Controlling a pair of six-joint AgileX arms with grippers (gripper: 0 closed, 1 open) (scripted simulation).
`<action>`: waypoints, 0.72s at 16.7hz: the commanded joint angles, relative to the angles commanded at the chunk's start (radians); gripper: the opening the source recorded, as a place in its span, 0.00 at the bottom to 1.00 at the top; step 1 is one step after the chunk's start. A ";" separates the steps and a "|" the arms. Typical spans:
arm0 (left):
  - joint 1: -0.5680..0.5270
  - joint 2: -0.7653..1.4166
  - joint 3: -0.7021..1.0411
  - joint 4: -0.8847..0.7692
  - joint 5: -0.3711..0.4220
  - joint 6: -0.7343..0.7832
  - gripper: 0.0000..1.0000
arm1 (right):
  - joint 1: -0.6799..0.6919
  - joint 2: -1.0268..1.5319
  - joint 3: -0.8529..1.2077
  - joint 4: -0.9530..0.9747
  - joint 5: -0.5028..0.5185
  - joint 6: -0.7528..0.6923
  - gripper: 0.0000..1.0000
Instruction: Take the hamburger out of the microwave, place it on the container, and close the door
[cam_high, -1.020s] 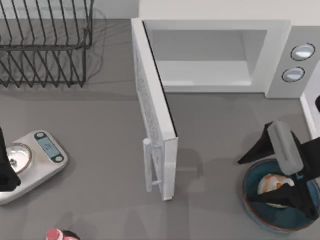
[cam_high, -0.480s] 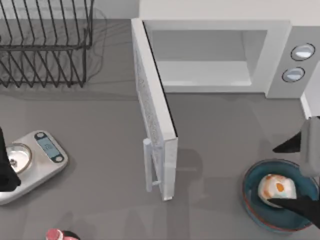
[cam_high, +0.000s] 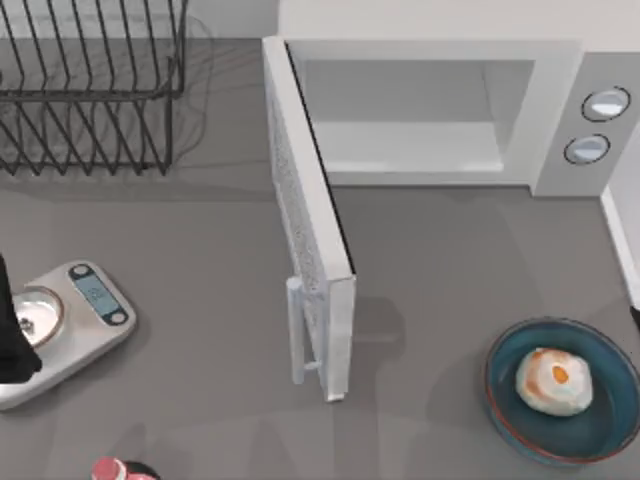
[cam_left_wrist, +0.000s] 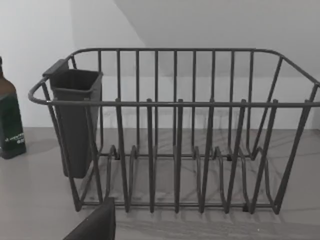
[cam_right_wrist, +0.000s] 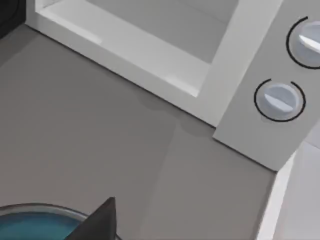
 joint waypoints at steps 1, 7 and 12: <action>0.000 0.000 0.000 0.000 0.000 0.000 1.00 | -0.007 -0.088 -0.037 0.024 0.057 0.077 1.00; 0.000 0.000 0.000 0.000 0.000 0.000 1.00 | -0.032 -0.387 -0.174 0.109 0.297 0.372 1.00; 0.000 0.000 0.000 0.000 0.000 0.000 1.00 | -0.033 -0.403 -0.182 0.114 0.313 0.391 1.00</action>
